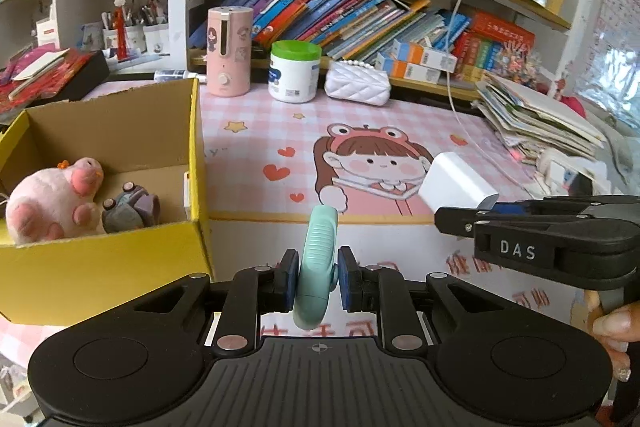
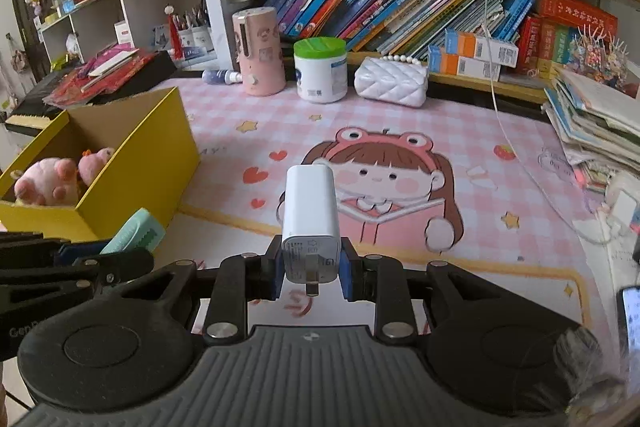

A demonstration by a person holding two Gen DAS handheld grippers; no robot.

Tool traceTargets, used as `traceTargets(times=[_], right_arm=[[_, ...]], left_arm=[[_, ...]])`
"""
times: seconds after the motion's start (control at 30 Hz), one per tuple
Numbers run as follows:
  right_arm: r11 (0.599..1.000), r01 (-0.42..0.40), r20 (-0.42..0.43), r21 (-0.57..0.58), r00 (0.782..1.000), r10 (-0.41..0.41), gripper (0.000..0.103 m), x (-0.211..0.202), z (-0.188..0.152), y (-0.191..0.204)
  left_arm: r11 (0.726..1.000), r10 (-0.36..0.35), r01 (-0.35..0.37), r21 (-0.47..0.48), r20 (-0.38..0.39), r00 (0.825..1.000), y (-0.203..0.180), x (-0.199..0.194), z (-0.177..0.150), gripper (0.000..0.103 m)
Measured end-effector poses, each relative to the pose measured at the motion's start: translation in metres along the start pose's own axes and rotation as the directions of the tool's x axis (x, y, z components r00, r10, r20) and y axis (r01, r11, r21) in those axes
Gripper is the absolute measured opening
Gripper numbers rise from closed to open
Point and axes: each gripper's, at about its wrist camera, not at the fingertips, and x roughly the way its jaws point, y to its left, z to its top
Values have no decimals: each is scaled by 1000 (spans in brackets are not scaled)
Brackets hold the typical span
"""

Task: Organize objects
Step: 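Carry the mint-green object and white charger in both tools over the yellow box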

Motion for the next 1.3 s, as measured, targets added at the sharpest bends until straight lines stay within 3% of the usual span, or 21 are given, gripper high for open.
traceTargets(times=[0.3,0.57,0.73,1.3], right_arm=[[999,40,-33,36,999,-39,25,-20,-30,41],[1000,13,-94,25,996,-10,25,-36,-68,97],[1000,-16,-95,21,995,18,25,-48,-86,132],[990,-107,-68,-92,993,101,25,-66,-89,226]], left_arm=[[1000,-27,27,15,-16,1000,30,-34,-33,19],[1000,-14,14,-1,-40,999,68,-68,-65,19],[1000,7,-7,6,-11,1000,90,-95,-79,19],[993,99,-94,-73,71,993,155,-156,-102,19]])
